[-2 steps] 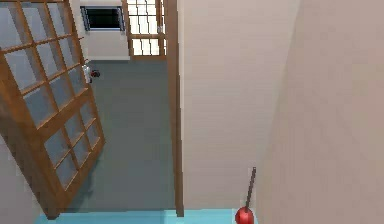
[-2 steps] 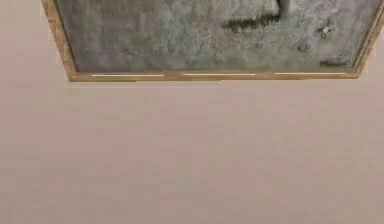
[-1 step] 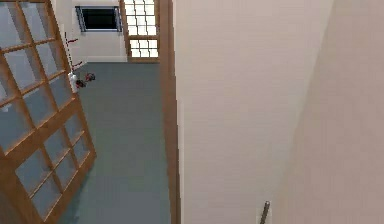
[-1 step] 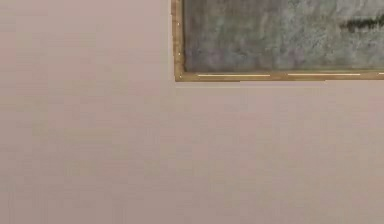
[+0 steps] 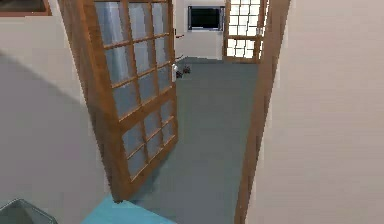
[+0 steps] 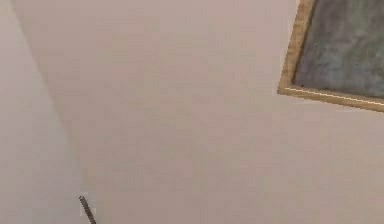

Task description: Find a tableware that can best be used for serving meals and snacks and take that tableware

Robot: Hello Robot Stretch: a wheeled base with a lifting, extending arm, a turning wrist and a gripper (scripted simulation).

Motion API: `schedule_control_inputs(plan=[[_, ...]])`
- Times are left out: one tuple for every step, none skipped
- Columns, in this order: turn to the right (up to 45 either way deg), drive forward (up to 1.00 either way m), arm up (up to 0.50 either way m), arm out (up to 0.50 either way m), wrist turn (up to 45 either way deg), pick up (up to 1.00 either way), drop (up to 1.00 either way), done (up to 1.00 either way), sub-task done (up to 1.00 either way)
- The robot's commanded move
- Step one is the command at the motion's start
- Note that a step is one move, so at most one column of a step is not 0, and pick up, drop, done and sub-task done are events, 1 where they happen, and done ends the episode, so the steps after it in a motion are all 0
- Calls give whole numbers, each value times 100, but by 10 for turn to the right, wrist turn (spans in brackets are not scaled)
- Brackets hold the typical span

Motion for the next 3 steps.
schedule_control_inputs(plan=[[0,50,0,0,0,0,0,0,0],[0,80,0,0,0,0,0,0,0],[210,0,0,0,0,0,0,0,0]])
